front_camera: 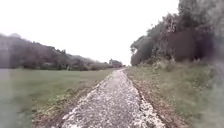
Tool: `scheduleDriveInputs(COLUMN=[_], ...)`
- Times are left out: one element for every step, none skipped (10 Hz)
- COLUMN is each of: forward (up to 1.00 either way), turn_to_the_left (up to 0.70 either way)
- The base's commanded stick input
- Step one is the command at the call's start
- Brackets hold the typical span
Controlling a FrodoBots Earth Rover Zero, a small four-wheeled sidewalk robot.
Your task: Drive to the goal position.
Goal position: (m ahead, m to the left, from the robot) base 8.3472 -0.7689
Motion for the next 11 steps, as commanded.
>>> scheduleDriveInputs(forward=[0.70,0.70,0.70,0.70,0.70,0.70,0.70,0.70,0.70,0.70,0.70], turn_to_the_left=[0.00,0.00,0.00,0.00,0.00,0.00,0.00,0.00,0.00,0.00,0.00])
